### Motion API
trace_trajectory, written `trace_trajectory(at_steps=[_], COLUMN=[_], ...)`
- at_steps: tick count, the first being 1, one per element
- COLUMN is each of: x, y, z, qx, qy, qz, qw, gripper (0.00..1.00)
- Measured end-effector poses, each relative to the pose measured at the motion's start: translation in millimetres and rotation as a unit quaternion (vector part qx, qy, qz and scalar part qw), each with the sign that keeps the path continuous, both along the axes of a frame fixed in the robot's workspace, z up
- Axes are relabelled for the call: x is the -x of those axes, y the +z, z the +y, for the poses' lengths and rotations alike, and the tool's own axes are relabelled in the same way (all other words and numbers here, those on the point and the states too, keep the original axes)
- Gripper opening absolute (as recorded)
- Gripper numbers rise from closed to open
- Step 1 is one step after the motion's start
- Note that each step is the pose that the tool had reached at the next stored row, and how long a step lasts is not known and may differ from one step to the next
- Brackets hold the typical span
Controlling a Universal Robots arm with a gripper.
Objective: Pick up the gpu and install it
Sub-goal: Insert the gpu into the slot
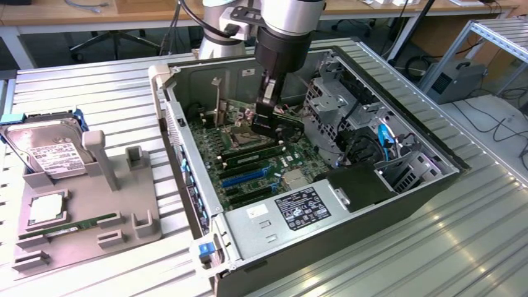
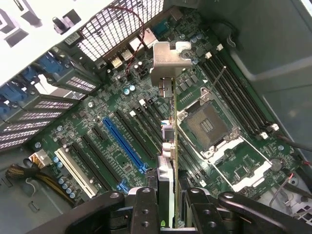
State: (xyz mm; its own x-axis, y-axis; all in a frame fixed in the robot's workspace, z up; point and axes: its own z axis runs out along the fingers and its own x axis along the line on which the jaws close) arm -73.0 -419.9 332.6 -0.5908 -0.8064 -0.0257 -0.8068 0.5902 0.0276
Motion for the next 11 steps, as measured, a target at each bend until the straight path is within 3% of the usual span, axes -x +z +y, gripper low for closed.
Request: trace_trajectory(at_steps=[11], x=[0.0], y=[0.0], z=[0.0], qx=[0.0000], qy=[0.035], qz=[0.0000], qw=[0.9994], gripper=[0.27])
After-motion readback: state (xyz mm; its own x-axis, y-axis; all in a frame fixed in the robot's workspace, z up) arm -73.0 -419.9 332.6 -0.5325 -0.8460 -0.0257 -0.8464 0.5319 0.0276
